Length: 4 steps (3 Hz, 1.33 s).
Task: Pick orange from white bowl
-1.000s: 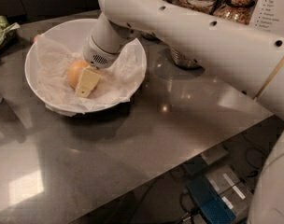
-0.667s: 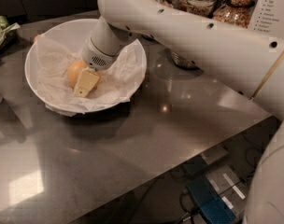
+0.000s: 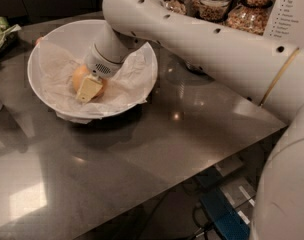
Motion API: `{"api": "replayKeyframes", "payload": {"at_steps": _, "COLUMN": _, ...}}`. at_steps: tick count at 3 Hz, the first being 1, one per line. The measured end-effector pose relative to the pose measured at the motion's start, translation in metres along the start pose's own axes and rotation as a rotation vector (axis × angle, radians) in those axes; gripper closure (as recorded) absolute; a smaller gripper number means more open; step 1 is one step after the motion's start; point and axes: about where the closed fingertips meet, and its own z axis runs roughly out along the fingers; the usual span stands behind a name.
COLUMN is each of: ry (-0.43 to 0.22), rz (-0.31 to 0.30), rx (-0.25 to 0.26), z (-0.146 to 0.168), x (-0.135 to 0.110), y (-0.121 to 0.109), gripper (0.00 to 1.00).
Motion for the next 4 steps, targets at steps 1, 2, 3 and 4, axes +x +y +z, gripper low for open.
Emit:
{"api": "replayKeyframes", "payload": {"at_steps": 1, "ry": 0.0, "rz": 0.0, "rx": 0.0, "z": 0.0, "x": 0.0, "y": 0.0, "gripper": 0.67}}
{"api": "replayKeyframes", "payload": {"at_steps": 2, "ry": 0.0, "rz": 0.0, "rx": 0.0, "z": -0.003, "x": -0.002, "y": -0.001, "gripper": 0.88}}
{"api": "replayKeyframes", "payload": {"at_steps": 3, "ry": -0.055, "rz": -0.018, "rx": 0.036, "z": -0.031, "x": -0.003, "y": -0.013, "gripper": 1.0}}
{"api": "replayKeyframes", "payload": {"at_steps": 4, "ry": -0.169, "rz": -0.04, "rx": 0.079, "z": -0.071, "x": 0.001, "y": -0.033, "gripper": 1.0}}
